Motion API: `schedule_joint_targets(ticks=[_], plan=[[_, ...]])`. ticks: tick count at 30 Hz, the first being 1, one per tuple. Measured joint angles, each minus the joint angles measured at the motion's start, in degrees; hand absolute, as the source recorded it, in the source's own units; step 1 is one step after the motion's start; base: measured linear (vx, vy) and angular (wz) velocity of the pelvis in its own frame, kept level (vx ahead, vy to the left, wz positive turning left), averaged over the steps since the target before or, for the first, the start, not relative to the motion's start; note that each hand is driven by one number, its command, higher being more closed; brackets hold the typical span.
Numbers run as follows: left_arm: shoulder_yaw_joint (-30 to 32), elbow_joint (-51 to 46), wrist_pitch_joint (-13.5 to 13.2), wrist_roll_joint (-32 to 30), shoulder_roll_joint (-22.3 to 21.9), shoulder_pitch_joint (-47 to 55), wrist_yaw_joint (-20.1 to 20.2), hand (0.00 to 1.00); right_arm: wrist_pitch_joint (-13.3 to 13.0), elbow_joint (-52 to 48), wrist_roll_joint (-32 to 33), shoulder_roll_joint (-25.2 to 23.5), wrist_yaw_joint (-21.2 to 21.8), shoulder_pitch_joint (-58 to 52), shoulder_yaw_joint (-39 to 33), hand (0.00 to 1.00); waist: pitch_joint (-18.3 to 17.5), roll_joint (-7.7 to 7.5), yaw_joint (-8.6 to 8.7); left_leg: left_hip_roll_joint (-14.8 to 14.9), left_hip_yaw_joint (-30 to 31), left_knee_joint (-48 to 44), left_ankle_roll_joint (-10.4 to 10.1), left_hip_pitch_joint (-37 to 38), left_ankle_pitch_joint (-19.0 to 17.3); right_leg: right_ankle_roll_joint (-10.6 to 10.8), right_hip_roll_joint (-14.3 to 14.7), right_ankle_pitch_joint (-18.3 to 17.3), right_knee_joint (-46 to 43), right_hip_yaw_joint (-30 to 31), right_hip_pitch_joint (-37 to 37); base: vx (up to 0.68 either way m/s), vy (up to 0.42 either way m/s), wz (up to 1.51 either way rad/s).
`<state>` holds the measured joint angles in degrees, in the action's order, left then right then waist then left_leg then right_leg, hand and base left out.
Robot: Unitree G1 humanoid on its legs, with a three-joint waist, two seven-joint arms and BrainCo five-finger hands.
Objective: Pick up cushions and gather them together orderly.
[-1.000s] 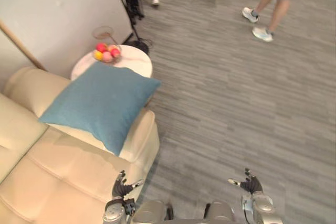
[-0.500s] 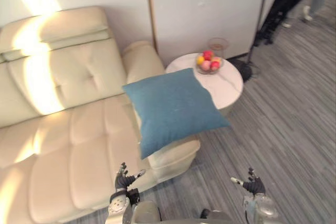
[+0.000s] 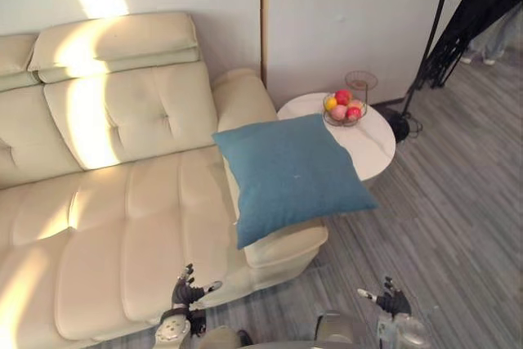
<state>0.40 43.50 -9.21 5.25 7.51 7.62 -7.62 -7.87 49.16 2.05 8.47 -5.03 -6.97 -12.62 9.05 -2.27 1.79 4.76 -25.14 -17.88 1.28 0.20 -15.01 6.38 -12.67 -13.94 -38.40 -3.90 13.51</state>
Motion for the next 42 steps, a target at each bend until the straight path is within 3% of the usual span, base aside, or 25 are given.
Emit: schedule_joint_targets(ticks=[1, 2, 3, 4, 7, 9, 15, 21, 26, 35, 36, 39, 42], plan=[[0.0, 0.0, 0.0, -0.3, 0.2, -0.4, 0.0, 0.00, 0.0, 0.0, 0.0, 0.8, 0.0, 0.3, 0.0, 0.00, 0.1, 0.44, 0.65, 0.9, 1.2, 0.1, -0.8, -0.1, 0.4, -0.2, 3.6, 0.2, 5.7, 2.2, 1.0, 0.07, -0.138, 0.40], [-0.1, 0.0, -0.1, -0.4, 0.5, -0.7, 0.0, 0.00, 0.0, 0.0, 0.0, 1.2, 0.0, 0.1, -0.3, 0.00, 0.1, 0.35, 1.01, 1.2, 1.5, 0.1, -1.6, -0.1, 0.9, -0.1, 5.3, 1.2, 10.4, 4.0, 1.1, 0.09, -0.129, 0.42], [-0.4, 0.0, -0.1, -0.5, 0.8, -0.8, 0.1, 0.00, 0.0, 0.0, 0.1, 1.3, -0.1, -0.2, -0.8, 0.00, -0.2, -0.13, 1.10, 0.9, 1.7, 0.0, -2.2, -0.1, 0.8, -0.2, 5.7, 3.5, 14.1, 5.1, 0.7, 0.13, -0.142, 0.44], [-0.8, 0.5, -0.1, -1.0, 0.1, -1.8, 0.1, 0.00, 0.1, -0.1, 0.1, 2.6, -0.2, -0.3, -2.3, 0.00, -0.5, 0.46, 1.17, 1.3, 4.0, -0.1, -3.3, 0.0, 0.9, -2.2, 6.6, 7.1, 15.7, 4.8, -0.4, 0.11, -0.114, 0.26], [-0.8, 0.1, -0.2, -1.5, 0.0, -2.8, 0.1, 0.00, 0.3, -2.3, 0.1, 4.0, -0.3, -0.1, -3.6, 0.00, -1.0, 2.83, 0.71, 2.1, 4.4, 2.1, -4.6, 0.4, 1.9, -2.5, 7.8, 7.3, 16.8, 4.2, -0.3, 0.17, -0.116, 0.04], [-0.8, -1.9, -0.2, -1.5, 0.0, -2.9, 0.1, 0.00, 0.4, -6.3, -0.3, 4.5, -0.2, -0.2, -3.6, 0.00, -1.2, 3.39, 0.80, 2.4, 4.8, 5.0, -5.3, 1.7, 3.2, -2.8, 8.6, 7.5, 18.1, 3.8, -1.2, 0.12, -0.097, 0.06], [-0.9, -6.2, -0.6, -1.5, 0.2, -4.3, 0.0, 0.00, 0.0, -17.5, -1.8, 6.8, -0.3, 0.8, -3.7, 0.00, -1.3, 3.14, 0.93, 2.0, 6.0, 8.1, -4.9, 1.0, 5.0, -3.2, 8.7, 10.2, 24.2, 2.4, -3.1, 0.00, -0.007, 0.11], [-2.8, -8.9, -0.7, -1.4, 0.8, -10.0, -1.5, 0.00, -0.3, -18.6, -2.6, 10.8, -1.2, 9.6, -3.2, 0.00, -0.1, 3.35, 0.96, -0.3, 7.1, 9.2, -3.2, -5.3, 8.0, -2.7, 7.2, 14.9, 28.9, 2.2, 1.2, -0.06, 0.047, 0.11], [-6.5, -9.3, -1.1, -0.8, 0.7, -21.2, -3.8, 0.00, -0.6, -15.7, -2.2, 15.3, -2.6, 24.0, 2.1, 0.00, 3.4, 3.07, 1.05, -0.9, 7.8, 6.3, -2.6, -12.4, 8.8, -2.4, 6.3, 19.0, 31.1, 2.5, 5.9, -0.15, 0.029, 0.05], [-9.6, -1.2, -1.2, 3.2, -0.5, -44.4, -6.7, 0.00, 1.1, -5.1, 2.5, 16.4, -3.7, 46.5, 8.8, 0.00, 12.5, 3.28, 0.60, -0.5, 8.6, -0.5, -1.6, -23.0, 9.3, -2.7, 5.9, 23.4, 31.5, 2.8, 12.9, -0.14, -0.007, 0.04], [-9.8, 0.4, -1.2, 3.7, -1.4, -47.3, -7.4, 1.00, 1.5, -4.8, 3.5, 15.9, -4.1, 48.9, 9.3, 1.00, 12.7, 3.23, 0.52, -0.3, 8.7, -1.2, -1.6, -24.3, 9.3, -2.7, 5.9, 23.7, 31.3, 2.8, 13.9, -0.09, 0.000, 0.07], [-10.1, 4.9, -1.1, 5.1, -3.7, -54.7, -8.7, 1.00, 1.9, -2.7, 6.9, 13.3, -5.5, 55.3, 10.8, 1.00, 14.1, 3.29, 0.53, 0.3, 8.9, -3.0, -1.3, -26.1, 9.1, -2.7, 6.1, 23.7, 30.1, 2.9, 15.2, -0.08, -0.006, 0.01], [-9.9, 6.3, -1.0, 6.9, -2.9, -59.3, -10.4, 1.00, 1.9, -2.9, 8.8, 11.5, -7.2, 58.6, 13.6, 1.00, 14.1, 3.27, 0.32, 1.1, 8.4, -4.3, -1.2, -28.1, 8.9, -3.0, 6.6, 23.9, 29.5, 3.4, 17.1, -0.05, -0.021, -0.08]])
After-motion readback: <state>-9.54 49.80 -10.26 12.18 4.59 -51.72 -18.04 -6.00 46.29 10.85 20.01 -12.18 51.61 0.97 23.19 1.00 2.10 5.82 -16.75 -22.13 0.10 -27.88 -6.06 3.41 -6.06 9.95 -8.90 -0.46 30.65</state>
